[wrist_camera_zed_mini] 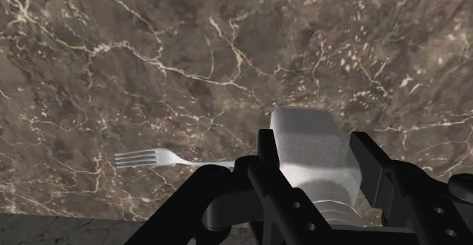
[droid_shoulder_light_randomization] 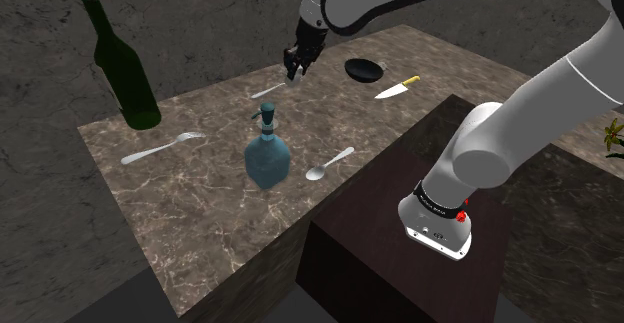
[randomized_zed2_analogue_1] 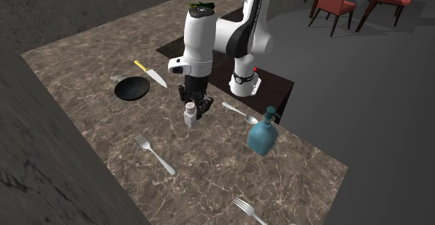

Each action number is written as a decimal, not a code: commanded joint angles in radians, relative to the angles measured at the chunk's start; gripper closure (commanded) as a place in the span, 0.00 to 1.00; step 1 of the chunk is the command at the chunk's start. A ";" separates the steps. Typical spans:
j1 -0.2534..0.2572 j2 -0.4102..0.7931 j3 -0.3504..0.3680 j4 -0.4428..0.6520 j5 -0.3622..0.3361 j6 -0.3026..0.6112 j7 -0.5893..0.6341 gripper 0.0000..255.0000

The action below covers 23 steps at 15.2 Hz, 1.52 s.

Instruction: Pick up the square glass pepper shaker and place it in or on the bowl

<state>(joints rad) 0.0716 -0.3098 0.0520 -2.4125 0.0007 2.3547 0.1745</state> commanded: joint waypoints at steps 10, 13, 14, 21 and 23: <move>-0.093 -0.031 -0.216 -0.017 0.008 -0.017 -0.313 1.00; -0.116 -0.015 -0.276 0.003 0.013 -0.024 -0.398 1.00; -0.123 -0.008 -0.296 0.013 0.016 -0.027 -0.427 1.00; -0.167 0.075 -0.433 0.110 0.056 -0.054 -0.634 1.00; -0.178 0.109 -0.471 0.148 0.076 -0.065 -0.695 1.00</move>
<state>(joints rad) -0.1012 -0.2153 -0.4018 -2.2812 0.0682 2.2948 -0.4909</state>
